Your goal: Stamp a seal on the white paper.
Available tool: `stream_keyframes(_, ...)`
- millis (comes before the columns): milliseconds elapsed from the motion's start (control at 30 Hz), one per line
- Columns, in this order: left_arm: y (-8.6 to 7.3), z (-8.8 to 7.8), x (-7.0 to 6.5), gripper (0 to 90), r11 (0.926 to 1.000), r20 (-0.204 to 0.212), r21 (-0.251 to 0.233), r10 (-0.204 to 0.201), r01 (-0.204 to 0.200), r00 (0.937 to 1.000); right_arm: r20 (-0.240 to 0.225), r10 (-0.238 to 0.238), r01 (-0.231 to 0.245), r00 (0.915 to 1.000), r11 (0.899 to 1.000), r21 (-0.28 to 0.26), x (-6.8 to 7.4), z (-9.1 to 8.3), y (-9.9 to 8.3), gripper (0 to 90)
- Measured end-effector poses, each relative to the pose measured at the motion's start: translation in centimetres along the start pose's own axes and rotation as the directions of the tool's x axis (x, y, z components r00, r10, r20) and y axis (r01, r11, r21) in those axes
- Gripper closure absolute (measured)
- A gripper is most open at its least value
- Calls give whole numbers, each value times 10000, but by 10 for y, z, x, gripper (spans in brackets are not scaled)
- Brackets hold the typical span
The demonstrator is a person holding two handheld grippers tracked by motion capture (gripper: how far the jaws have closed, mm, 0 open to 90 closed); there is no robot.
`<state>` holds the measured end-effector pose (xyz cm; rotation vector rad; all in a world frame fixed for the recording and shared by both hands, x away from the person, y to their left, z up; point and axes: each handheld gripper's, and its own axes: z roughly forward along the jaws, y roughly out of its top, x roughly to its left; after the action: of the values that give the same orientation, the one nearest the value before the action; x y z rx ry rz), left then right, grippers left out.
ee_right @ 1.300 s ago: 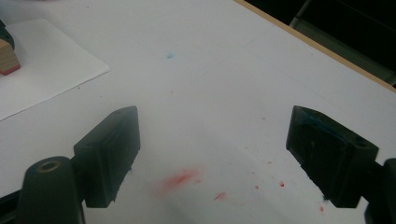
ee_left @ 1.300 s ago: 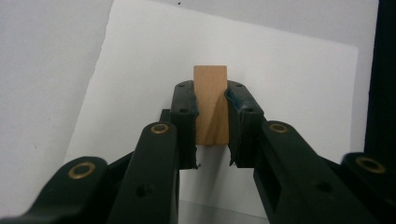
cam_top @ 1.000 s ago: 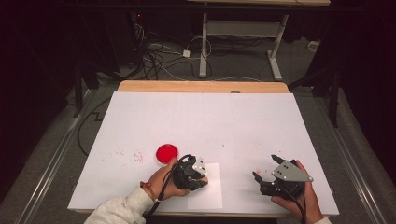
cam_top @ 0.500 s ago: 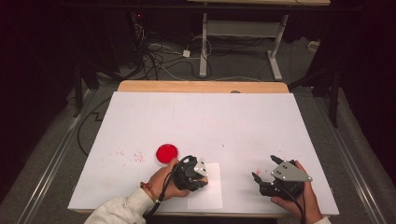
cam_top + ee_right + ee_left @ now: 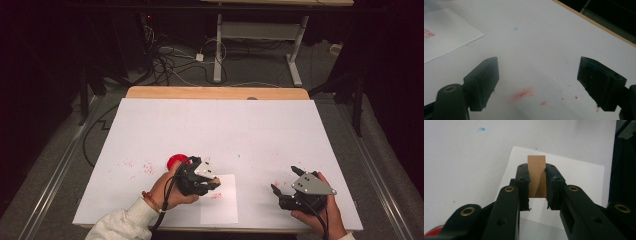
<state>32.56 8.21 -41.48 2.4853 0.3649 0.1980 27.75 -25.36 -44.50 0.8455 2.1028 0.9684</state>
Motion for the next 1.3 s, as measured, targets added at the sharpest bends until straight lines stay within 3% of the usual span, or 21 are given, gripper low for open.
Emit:
stream_keyframes(200, -9, -13, 9, 735, 9994, -342, -124, -327, 323, 9989, -18, -13, 13, 10000, 10000, -14, 0, 0, 0, 182)
stream_keyframes(667, -25, -21, 24, 735, 9960, -788, -2, -887, 889, 9929, -18, -66, 66, 10000, 10000, -1, -1, 5, 2, 187)
stream_keyframes(933, -30, -23, 31, 735, 9945, -991, 150, -1012, 1032, 9899, 50, -38, 39, 10000, 10000, -59, -2, 4, 2, 187)
stream_keyframes(1300, -40, -32, 39, 735, 9893, -1368, 26, -1441, 1458, 9801, -36, -136, 136, 9999, 9999, -93, -1, 7, 4, 188)
